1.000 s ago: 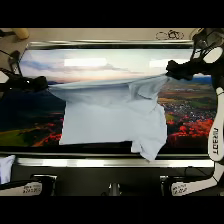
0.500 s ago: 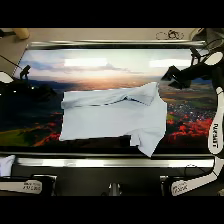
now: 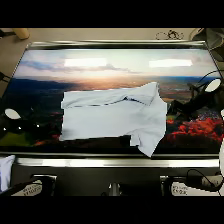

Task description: Fold the shirts.

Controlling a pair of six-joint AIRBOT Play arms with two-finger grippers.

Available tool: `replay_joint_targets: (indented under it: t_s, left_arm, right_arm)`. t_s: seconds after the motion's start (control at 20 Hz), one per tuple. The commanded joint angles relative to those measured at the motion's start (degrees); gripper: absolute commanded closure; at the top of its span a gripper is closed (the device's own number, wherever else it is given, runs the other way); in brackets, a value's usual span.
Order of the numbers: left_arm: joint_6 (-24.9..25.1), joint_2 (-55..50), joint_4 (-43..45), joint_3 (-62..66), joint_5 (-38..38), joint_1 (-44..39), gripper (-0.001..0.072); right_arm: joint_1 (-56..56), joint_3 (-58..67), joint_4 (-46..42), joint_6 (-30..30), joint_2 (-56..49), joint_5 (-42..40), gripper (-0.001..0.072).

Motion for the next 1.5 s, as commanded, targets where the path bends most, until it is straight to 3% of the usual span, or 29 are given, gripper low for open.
replay_joint_targets:
  t_s: [0.0, 0.2, 0.25, 0.3, 0.4, 0.5, 0.75, 0.9, 1.0, 1.2, 1.45]
  left_arm:
    - [1.7, 2.12, -4.63, -9.05, 7.67, -1.09, 0.0182]
    - [-0.31, 1.44, -5.6, -9.03, 11.61, -2.43, 0.0184]
    - [-0.31, 0.92, -5.7, -9.03, 12.26, -2.67, 0.0279]
    - [-1.03, 0.87, -5.73, -9.03, 13.33, -2.64, 0.0443]
    - [-1.53, 0.98, -5.75, -8.46, 14.86, -2.64, 0.0583]
    - [-1.51, 1.01, -5.77, -7.89, 15.04, -2.67, 0.0679]
    - [0.17, 1.38, -6.03, -7.72, 13.27, -2.67, 0.0681]
    - [1.73, 3.13, -6.62, -7.65, 12.41, -2.67, 0.0681]
    - [1.84, 4.85, -6.56, -7.06, 12.44, -2.64, 0.0681]
    - [2.8, 15.26, -6.51, 7.34, 12.24, -2.64, 0.0684]
    - [2.19, 28.81, -1.05, 53.62, 21.2, -2.49, 0.0684]
  right_arm:
    - [-0.2, -5.46, -0.57, -1.92, 1.99, -0.15, 0.0255]
    - [-0.2, -5.49, -1.9, -1.9, 1.99, -0.42, 0.0255]
    - [-0.2, -5.55, -3.28, -1.9, 1.99, -0.39, 0.0255]
    - [-0.2, -6.05, -4.55, -1.9, 1.99, -0.35, 0.0255]
    - [-0.17, -9.49, -5.35, -1.95, 2.1, -1.75, 0.0253]
    - [-0.17, -13.44, -0.79, -5.16, 2.1, -4.52, 0.0253]
    - [3.98, -19.21, 2.71, -7.43, 1.84, -15.13, 0.0259]
    - [5.81, -19.21, 2.8, -6.4, 1.49, -20.92, 0.0398]
    - [5.64, -18.82, 2.62, -4.66, 1.57, -23.47, 0.0694]
    - [5.57, -5.31, 2.6, -7.96, 10.27, -22.08, 0.0697]
    - [5.57, 30.67, -3.04, -10.88, 32.68, -33.24, 0.0695]
